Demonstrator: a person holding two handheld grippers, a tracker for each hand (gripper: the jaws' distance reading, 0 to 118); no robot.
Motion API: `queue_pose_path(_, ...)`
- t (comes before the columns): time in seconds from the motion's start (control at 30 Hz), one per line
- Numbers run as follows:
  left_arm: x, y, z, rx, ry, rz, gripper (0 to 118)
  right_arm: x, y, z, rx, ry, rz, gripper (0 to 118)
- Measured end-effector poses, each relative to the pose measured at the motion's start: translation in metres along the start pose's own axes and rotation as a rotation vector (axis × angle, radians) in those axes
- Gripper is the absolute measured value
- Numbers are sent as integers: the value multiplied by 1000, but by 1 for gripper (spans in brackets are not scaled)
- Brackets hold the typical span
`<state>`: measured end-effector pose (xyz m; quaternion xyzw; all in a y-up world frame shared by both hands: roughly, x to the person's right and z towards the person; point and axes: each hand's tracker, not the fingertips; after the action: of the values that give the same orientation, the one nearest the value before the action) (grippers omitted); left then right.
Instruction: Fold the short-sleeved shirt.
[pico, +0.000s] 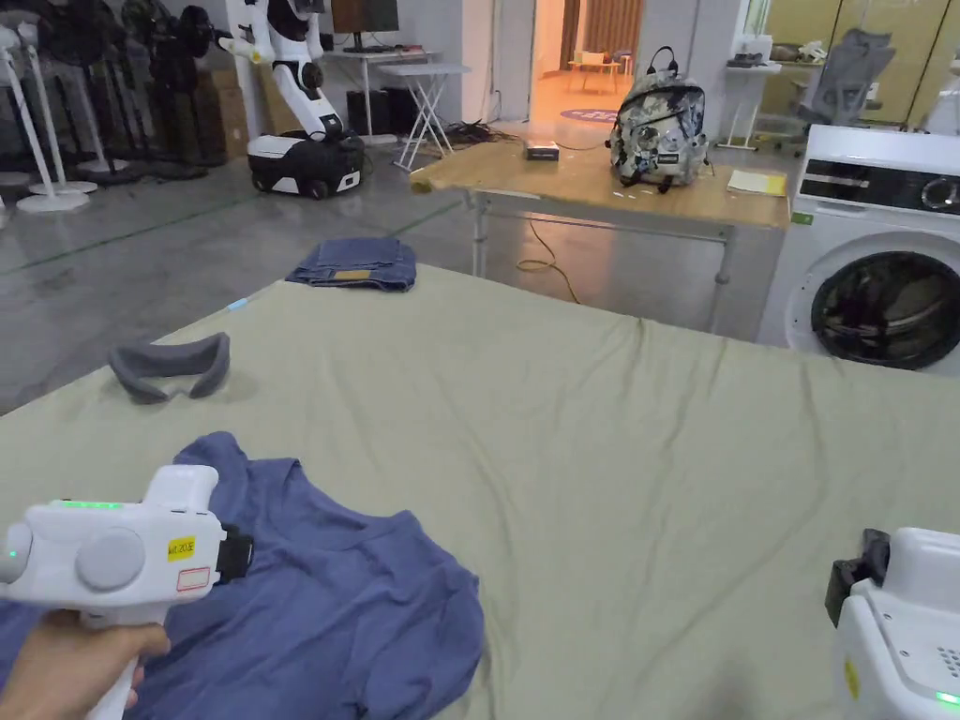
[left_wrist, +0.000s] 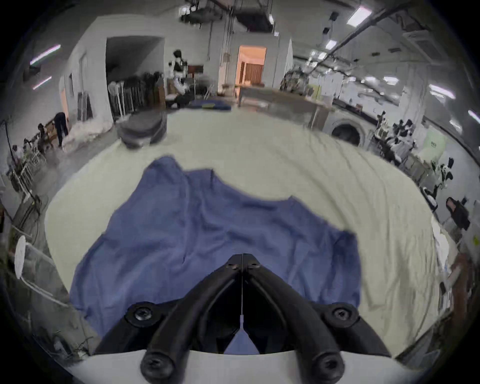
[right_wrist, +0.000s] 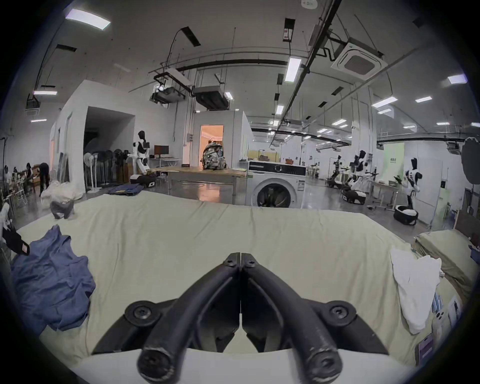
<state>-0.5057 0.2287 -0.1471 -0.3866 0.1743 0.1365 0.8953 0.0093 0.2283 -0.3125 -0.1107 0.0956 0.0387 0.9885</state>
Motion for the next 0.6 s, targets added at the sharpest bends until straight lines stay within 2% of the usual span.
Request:
queue_pose_path(0.13,-23,-5,-28,-128,-40,32,0,-1,-5,-2,-19,3,10,0)
queue_pose_path(0.2,-26,-8,-43,-150,-13,33,13,0,-7,-2,-32,2,13,0)
queue_pose_path(0.23,-25,-8,-47,-160,14,25,25,0,-8,-3,-37,2,14,0)
queue_pose_path(0.27,-26,-7,-51,-162,30,24,63,0,-9,-2,-40,1,16,0)
queue_pose_path(0.3,-28,-7,-55,-162,27,27,87,1,-10,-1,-44,-2,21,0)
queue_pose_path(0.33,-30,-9,-54,-160,29,29,91,1,-10,-2,-47,-5,25,0)
queue_pose_path(0.47,-31,-7,-58,-136,60,29,91,4,-13,-2,-65,-11,32,0)
queue_pose_path(0.6,-27,-16,-66,-231,109,-10,91,6,-17,-4,-79,-13,30,0)
